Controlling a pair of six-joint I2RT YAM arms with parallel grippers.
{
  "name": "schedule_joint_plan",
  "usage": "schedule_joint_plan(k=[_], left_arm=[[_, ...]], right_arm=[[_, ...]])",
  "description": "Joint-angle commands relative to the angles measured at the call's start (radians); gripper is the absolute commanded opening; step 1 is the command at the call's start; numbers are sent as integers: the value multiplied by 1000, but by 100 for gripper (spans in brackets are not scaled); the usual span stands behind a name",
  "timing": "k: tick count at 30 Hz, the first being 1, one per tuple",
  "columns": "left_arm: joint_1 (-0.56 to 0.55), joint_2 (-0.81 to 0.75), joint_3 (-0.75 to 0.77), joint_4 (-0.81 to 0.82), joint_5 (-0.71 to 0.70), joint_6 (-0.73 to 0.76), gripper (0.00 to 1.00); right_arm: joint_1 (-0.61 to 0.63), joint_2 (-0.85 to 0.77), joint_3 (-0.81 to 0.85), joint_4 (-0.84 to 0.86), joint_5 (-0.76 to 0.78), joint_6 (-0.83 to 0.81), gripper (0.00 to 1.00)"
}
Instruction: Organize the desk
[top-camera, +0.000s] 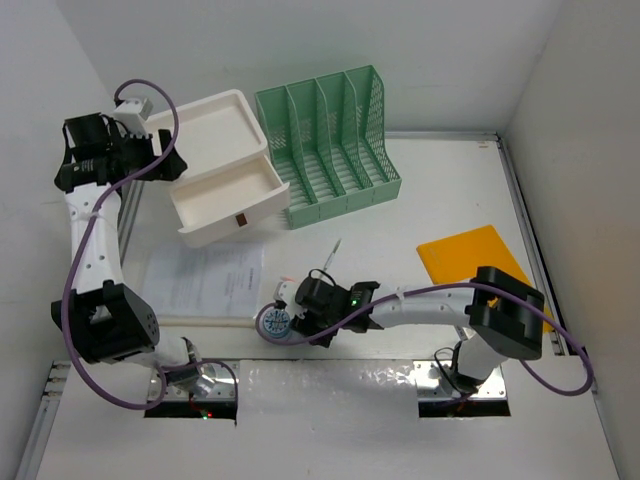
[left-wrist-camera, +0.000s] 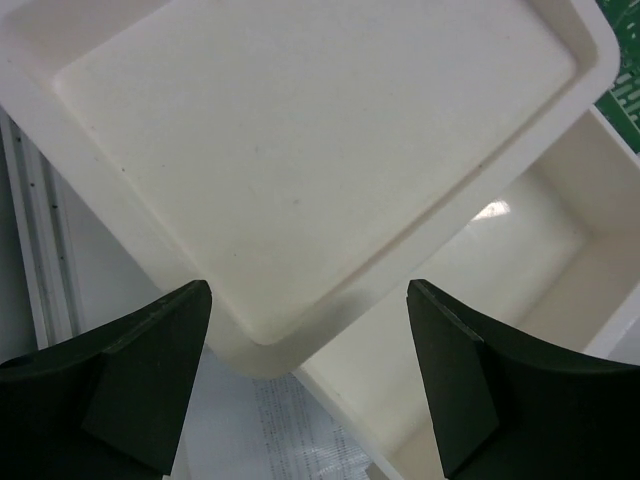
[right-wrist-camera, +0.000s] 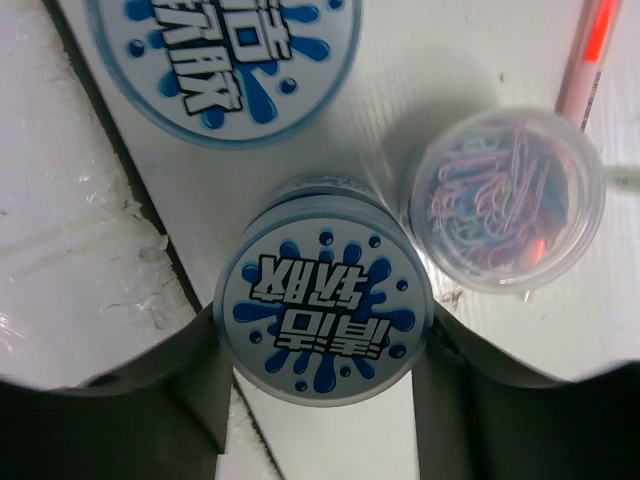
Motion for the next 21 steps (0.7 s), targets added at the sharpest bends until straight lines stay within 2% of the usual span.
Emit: schedule_joint_plan(k=[1,3,4,7,11,15,17,21], left_arm=[[-8,-66,33,-34,73,28,78],[-7,-83,39,-61,105,39,78],[-7,-89,40,-73,131,43,78],[-8,-112,53,-113,169,60,78],[-10,-150,73,-158,221,73,81],[-30,-181,96,-187,264,77,85],[-62,-196,106,-202,263,76,86],[-160,-218,100,-213,263,50,91]], right_arm=[[0,-33,27,47,-6,18,29],[1,-60,15,36,-17,15,18],[3,-95,11,31,-20,12,8],[7,-193,-11,4,-20,-10,0],[9,-351,-8,-31,-6,-51,0],[9,-496,17,-2,98,-122,0],[9,-543,18,73,164,-188,0],[7,-507,18,323,406,-295,0]])
